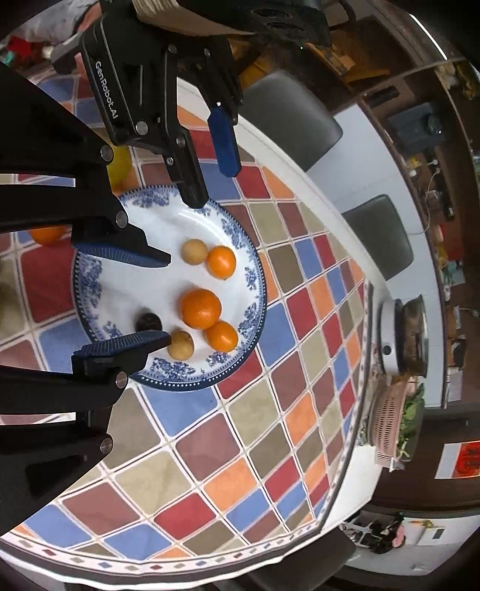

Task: Organize fruits
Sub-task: 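Open both tools to release the plum and brown fruit onto the plate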

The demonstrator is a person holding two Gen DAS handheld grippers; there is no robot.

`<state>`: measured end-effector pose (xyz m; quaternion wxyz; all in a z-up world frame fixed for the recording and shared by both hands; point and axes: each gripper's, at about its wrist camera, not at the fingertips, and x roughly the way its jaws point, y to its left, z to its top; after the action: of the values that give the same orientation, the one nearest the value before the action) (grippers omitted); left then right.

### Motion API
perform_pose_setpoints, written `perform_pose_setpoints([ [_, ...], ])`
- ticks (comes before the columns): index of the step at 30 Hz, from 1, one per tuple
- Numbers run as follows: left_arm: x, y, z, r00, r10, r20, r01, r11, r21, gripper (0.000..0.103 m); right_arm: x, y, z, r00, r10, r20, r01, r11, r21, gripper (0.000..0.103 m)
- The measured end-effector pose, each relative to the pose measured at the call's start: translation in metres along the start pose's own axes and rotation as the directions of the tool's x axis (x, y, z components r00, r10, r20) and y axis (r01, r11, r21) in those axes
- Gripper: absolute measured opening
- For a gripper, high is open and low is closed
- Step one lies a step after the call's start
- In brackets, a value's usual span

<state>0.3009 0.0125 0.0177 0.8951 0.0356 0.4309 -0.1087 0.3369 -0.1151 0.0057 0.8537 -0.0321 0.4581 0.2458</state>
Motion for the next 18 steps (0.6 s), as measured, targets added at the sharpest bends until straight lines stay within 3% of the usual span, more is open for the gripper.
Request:
perform_pose_setpoints([
  [2,-0.012,-0.006,-0.003,1.000,0.003,0.019,-0.003,1.000,0.005,0.052,-0.012,0.002,-0.005,1.000,-0.010,0.024,0.010,1.000,0.006,0.045],
  [15,-0.069,-0.039,-0.019,0.994,-0.022,0.110,0.017,0.999,0.041,0.058,-0.074,0.011,-0.032,0.996,-0.028,0.088,0.025,0.999,0.034,0.045],
  [18,-0.078,-0.045,-0.023,0.992,-0.023,0.122,0.017,0.999,0.050,0.059,-0.084,0.013,-0.041,0.995,-0.029,0.096,0.025,0.999,0.046,0.052],
])
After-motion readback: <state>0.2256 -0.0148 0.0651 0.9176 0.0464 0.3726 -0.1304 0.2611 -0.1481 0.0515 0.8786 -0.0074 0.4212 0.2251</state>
